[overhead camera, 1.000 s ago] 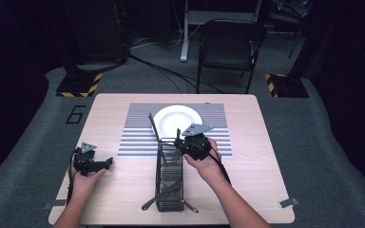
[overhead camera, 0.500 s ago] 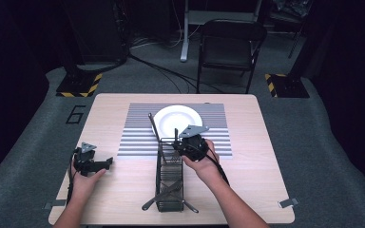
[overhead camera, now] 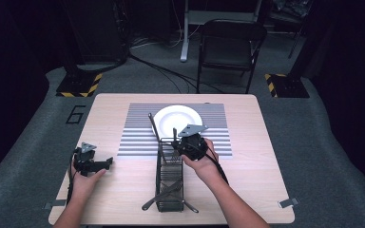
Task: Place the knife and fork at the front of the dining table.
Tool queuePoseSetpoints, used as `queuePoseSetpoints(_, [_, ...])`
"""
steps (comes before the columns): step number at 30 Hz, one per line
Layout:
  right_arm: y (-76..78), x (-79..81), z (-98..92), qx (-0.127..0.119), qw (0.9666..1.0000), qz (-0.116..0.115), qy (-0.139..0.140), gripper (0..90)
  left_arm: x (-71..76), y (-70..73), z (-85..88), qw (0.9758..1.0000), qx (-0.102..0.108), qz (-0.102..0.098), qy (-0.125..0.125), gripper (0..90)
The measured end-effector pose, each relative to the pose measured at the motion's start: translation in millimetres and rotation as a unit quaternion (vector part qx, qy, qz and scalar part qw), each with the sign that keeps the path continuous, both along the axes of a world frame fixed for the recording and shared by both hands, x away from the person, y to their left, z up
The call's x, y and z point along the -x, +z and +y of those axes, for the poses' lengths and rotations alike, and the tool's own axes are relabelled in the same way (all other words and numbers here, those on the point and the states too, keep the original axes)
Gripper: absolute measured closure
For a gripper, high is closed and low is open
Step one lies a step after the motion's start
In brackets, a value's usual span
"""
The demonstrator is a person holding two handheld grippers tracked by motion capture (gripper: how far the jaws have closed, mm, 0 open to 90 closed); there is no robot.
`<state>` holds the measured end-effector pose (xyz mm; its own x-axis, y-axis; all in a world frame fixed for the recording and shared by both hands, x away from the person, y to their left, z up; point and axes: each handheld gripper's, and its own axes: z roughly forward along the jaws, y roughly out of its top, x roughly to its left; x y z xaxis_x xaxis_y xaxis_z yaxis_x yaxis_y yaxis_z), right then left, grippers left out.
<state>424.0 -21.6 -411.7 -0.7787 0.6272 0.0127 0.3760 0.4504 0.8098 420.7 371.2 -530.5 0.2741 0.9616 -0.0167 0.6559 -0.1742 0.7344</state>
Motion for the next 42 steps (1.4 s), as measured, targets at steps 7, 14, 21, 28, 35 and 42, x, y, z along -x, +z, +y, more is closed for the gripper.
queuePoseSetpoints(7, [11.5,3.6,-0.1,-0.001,1.0000,-0.003,0.009,86.9,0.0,0.0,0.0,1.0000,0.000,0.000,0.000,6.1])
queuePoseSetpoints(14, [27.0,7.0,-1.7,-0.005,0.9999,0.006,0.014,86.8,0.0,0.0,0.0,1.0000,0.000,0.000,0.000,6.1])
queuePoseSetpoints(21, [39.7,7.8,-5.1,-0.009,0.9997,0.011,0.021,86.8,0.0,0.0,0.0,1.0000,0.000,0.000,0.000,6.1])
queuePoseSetpoints(28, [59.2,11.4,-6.5,-0.013,0.9993,0.014,0.034,86.8,0.0,0.0,0.0,1.0000,0.000,0.000,0.000,6.1])
queuePoseSetpoints(35, [71.7,12.6,-7.6,-0.012,0.9992,0.013,0.037,86.8,0.0,0.0,0.0,1.0000,0.000,0.000,0.000,6.1])
queuePoseSetpoints(42, [87.3,14.1,-12.7,-0.017,0.9991,0.012,0.038,86.9,0.0,0.0,0.0,1.0000,0.000,0.000,0.000,6.1])
